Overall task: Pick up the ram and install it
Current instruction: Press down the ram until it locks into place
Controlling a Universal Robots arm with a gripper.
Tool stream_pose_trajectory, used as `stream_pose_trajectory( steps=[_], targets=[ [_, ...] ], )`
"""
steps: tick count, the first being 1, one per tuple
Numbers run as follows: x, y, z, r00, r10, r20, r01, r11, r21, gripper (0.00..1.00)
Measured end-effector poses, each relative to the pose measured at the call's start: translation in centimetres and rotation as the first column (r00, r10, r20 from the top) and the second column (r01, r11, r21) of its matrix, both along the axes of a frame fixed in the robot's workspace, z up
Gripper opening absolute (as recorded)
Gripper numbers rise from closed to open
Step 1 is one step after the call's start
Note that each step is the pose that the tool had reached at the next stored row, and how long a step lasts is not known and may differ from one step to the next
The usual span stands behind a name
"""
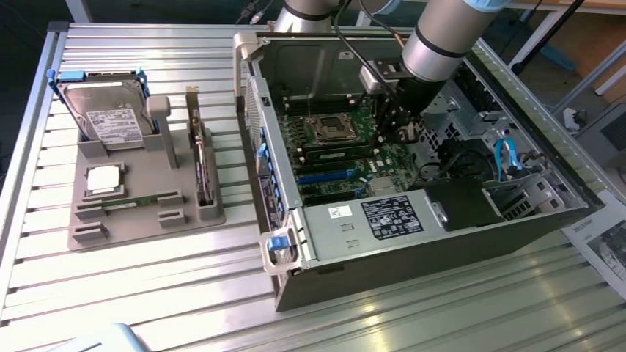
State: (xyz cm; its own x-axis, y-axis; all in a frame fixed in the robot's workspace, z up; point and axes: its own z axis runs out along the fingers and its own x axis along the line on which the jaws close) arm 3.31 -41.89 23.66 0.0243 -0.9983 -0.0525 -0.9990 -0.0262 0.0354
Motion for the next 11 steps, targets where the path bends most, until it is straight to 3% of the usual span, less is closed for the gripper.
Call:
stream_pose_trajectory(
  steps=[2,4,11],
  targets=[
    [-0.01,0.09,-0.01,1.0,0.0,-0.0001,0.0,1.0,-0.0005,0.1],
    [0.0,0.56,-0.02,1.0,0.0,0.0,0.0,1.0,-0.0013,0.1],
    [-0.04,0.56,-0.34,1.0,0.0,0.0006,0.0,1.0,-0.0014,0.1]
  ],
)
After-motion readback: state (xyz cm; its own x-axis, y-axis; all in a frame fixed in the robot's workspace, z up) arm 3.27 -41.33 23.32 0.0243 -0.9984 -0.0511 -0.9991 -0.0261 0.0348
